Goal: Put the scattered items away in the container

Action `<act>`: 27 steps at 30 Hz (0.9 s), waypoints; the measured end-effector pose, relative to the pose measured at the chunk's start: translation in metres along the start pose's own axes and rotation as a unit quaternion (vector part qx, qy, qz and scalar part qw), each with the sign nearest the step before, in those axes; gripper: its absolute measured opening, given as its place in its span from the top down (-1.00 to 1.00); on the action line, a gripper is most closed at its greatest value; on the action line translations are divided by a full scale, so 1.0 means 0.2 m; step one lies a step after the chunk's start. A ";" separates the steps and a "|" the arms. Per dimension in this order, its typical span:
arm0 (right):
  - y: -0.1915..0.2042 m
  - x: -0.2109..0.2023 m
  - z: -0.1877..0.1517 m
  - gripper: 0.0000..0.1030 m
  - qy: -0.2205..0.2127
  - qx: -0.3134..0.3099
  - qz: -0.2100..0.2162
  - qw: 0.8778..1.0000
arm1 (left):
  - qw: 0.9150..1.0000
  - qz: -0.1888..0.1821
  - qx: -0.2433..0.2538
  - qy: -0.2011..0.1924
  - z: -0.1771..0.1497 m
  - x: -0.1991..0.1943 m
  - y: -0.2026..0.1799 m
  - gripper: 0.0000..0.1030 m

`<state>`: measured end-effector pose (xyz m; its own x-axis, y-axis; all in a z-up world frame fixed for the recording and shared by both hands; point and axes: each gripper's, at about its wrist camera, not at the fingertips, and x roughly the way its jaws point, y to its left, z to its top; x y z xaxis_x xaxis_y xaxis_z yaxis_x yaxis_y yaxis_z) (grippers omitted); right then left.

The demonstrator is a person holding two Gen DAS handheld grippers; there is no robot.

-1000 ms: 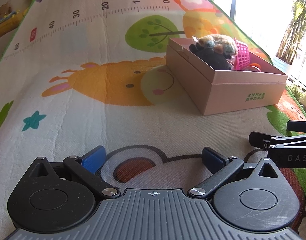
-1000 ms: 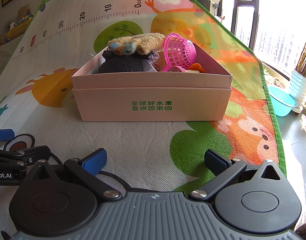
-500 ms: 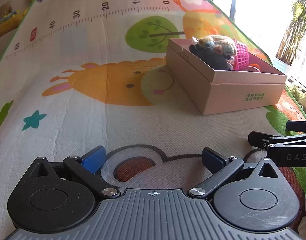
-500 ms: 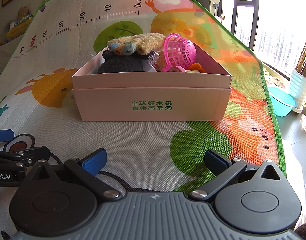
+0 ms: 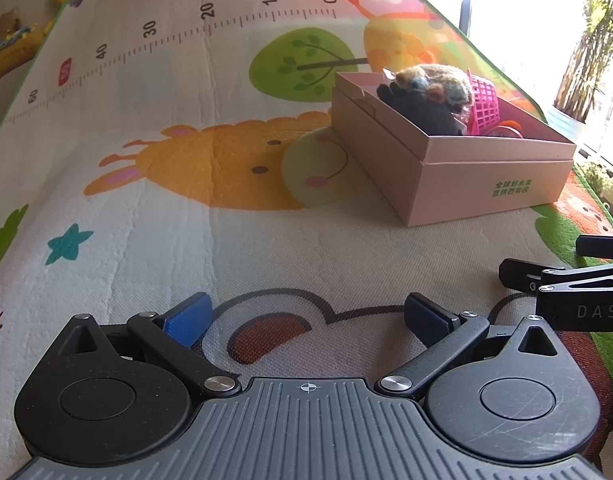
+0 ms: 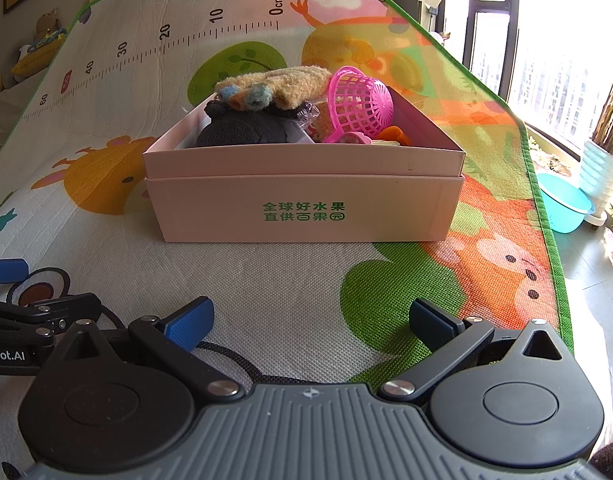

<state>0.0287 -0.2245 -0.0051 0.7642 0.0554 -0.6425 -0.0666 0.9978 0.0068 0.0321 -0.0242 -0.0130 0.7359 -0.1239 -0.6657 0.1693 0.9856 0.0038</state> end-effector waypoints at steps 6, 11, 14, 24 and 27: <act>0.00 0.00 0.00 -1.00 0.000 0.000 0.000 1.000 | 1.000 -0.001 0.002 0.004 0.01 0.00 0.00 -1.00; 0.00 0.00 0.00 -1.00 0.000 0.000 0.000 1.000 | 1.000 0.002 -0.004 0.005 0.01 0.01 0.00 -1.00; 0.00 0.00 0.00 -1.00 0.000 0.000 0.000 1.000 | 1.000 0.001 -0.006 0.005 0.01 0.01 0.00 -1.00; 0.00 0.00 0.00 -1.00 0.000 0.000 0.000 1.000 | 1.000 0.002 -0.007 0.004 0.01 0.01 0.00 -1.00; 0.00 0.00 0.00 -1.00 0.000 0.000 0.000 1.000 | 1.000 0.003 -0.007 0.004 0.01 0.01 0.00 -1.00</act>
<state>0.0286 -0.2247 -0.0059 0.7644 0.0552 -0.6424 -0.0666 0.9978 0.0065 0.0349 -0.0252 -0.0118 0.7316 -0.1178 -0.6715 0.1568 0.9876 -0.0024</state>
